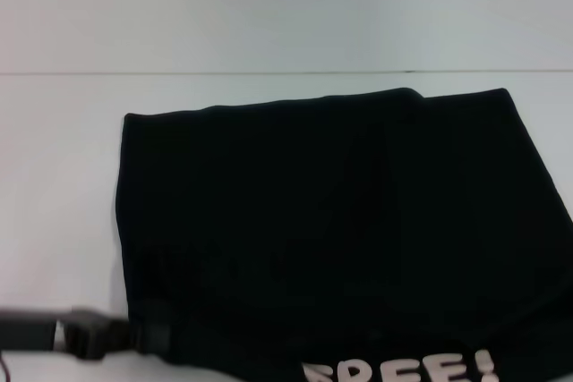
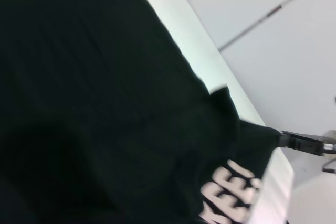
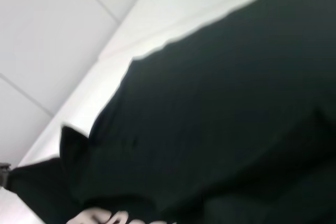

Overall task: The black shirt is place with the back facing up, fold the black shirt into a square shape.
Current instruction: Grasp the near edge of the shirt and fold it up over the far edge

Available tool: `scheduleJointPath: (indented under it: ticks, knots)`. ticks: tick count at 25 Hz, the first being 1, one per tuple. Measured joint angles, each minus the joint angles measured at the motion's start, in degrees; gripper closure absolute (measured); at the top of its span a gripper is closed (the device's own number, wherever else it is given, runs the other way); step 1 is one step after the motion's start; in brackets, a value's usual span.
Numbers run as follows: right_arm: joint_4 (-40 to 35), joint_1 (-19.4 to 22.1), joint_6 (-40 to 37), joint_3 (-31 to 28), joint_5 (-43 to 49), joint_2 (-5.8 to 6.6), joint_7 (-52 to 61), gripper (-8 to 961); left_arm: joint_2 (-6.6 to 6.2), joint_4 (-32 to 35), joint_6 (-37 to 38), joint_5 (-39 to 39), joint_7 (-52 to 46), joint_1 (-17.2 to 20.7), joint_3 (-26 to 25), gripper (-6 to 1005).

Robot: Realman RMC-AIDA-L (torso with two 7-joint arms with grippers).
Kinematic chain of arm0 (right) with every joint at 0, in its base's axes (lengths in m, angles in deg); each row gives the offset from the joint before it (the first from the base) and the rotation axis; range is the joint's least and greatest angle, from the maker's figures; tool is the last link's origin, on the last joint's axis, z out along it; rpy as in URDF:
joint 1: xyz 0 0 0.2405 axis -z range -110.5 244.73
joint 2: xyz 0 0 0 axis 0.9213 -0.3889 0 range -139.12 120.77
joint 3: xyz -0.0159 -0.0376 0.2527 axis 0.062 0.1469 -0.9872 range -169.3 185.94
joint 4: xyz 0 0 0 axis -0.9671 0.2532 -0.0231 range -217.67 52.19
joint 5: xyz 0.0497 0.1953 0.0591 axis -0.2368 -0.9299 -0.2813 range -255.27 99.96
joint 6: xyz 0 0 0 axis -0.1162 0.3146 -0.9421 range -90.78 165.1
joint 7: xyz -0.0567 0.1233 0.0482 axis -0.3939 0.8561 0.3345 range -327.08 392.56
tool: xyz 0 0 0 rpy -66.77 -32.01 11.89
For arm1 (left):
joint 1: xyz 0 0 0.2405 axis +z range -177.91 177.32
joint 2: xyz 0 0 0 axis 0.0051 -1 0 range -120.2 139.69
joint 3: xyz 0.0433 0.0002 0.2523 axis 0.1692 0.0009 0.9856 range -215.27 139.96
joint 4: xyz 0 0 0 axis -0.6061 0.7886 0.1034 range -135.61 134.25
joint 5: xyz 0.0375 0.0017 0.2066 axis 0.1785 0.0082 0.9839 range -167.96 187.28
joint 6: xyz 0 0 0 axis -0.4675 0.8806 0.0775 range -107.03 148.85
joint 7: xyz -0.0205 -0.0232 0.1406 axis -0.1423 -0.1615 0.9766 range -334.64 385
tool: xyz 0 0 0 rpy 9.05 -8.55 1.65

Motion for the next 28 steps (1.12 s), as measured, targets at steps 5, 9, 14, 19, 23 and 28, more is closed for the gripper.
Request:
scheduleJointPath:
  ticks: [5,9,14,19,23,28]
  knots:
    - [-0.06,-6.05,1.22,-5.83,-0.14,1.06,0.39,902,-3.5,-4.57,-8.46,-0.16,-0.67,-6.51,-3.27,989]
    - [-0.02,-12.46,7.29,-6.54,0.31,2.08,4.06,901,-5.59,-8.47,-14.77,-0.17,-1.41,-12.18,-3.45,989]
    - [1.51,-20.23,19.47,-3.17,1.08,2.82,8.59,900,-6.75,-13.63,-30.17,-0.06,-4.43,-18.63,-0.43,990]
    - [4.74,-26.65,32.17,4.87,1.12,2.84,12.45,894,-7.0,-17.12,-44.98,-0.09,-6.74,-22.64,4.54,990]
    - [8.38,-30.35,40.71,8.63,1.13,2.88,13.8,889,-6.59,-18.99,-53.97,-0.12,-7.28,-24.4,7.81,990]
    - [11.28,-34.01,48.72,10.91,1.13,2.88,14.41,884,-6.47,-20.5,-60.23,-0.16,-7.14,-25.55,8.49,990]
